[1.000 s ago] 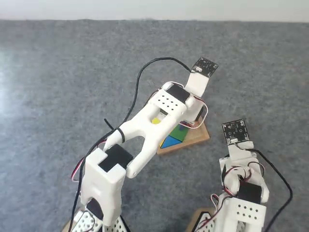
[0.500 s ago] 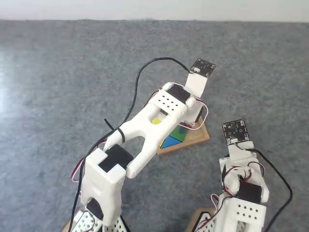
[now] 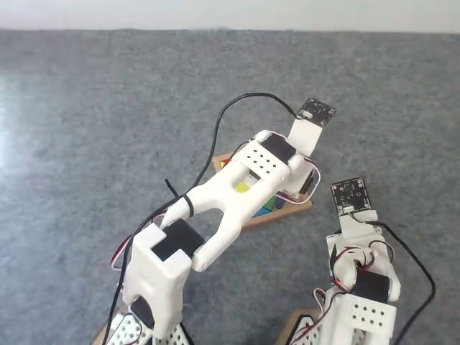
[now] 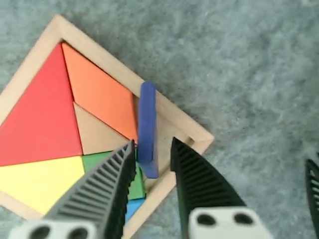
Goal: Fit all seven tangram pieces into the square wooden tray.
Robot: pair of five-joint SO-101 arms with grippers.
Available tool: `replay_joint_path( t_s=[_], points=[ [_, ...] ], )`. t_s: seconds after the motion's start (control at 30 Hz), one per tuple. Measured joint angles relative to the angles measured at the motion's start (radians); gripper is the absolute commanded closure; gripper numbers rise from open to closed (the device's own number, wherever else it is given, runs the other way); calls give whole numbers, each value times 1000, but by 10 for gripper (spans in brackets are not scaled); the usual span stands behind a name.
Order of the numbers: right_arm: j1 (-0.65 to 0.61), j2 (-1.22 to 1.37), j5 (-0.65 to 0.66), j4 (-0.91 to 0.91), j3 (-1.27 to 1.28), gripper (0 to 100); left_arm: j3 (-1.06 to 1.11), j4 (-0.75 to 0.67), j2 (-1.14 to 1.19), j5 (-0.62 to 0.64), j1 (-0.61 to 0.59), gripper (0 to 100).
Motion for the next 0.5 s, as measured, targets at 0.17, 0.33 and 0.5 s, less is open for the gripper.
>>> replay_joint_path(
  t_s=[0.17, 0.33, 0.5],
  points=[
    [0, 0, 0, 0, 0, 952, 0, 2, 0, 0, 5, 878],
    [0, 0, 0, 0, 0, 952, 0, 2, 0, 0, 3, 877],
    [0, 0, 0, 0, 0, 952, 0, 5, 0, 0, 29, 877]
  ],
)
